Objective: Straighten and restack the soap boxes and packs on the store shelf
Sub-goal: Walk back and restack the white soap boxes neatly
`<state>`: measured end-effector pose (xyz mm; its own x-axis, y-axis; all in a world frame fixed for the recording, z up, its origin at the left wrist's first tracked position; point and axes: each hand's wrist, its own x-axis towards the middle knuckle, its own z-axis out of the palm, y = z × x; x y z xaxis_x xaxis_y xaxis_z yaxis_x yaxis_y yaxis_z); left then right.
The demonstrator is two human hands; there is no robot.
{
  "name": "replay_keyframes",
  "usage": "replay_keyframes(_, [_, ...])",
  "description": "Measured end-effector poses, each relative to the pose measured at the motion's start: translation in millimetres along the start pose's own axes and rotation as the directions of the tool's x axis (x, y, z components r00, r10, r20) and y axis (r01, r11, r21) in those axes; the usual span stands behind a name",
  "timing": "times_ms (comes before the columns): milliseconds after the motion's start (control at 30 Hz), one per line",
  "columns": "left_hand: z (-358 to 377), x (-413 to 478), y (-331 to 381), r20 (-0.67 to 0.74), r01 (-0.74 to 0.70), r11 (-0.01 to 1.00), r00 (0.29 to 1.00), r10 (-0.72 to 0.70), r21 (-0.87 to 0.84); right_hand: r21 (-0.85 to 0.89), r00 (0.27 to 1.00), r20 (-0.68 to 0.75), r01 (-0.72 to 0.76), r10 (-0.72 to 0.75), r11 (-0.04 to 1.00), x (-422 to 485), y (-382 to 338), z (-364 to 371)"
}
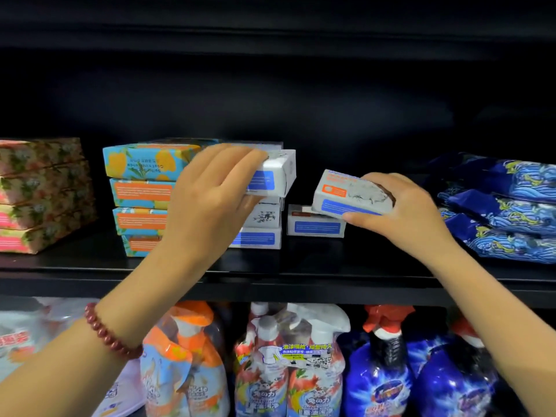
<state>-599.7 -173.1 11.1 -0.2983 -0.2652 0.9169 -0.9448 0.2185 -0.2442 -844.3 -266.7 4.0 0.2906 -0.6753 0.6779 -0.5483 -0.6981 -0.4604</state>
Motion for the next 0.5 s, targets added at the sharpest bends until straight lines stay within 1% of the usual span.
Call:
replay_keyframes(67, [-7.8,-9.9,5.6,-0.021,-0.010,1.000,1.000,0.009,-0.022,-0.031,0.999,0.041,0.000,0.001,1.000,17.1,3.6,7.4])
replay_keyframes(200, [-16.6,-34.9,16.1,0.019,-0.004,0.998,1.000,0.005,-0.055,-0.130,0.994,0.108,0.009,0.005,0.991,42.6,10.6,26.5])
replay_keyframes(333, [-14.1,-51.8,19.2,0.086,0.042,0.996,0.996,-0.035,-0.081,-0.125,0.979,0.201,0.054,-0.028,0.991,48.3,13.9,41.5])
replay_keyframes(500, [-11.0,-62.5,16.4,0.104,0.077,0.993,0.992,-0.068,-0.084,-0.072,0.943,0.333,0.019,0.006,0.997,51.0,21.7,45.2])
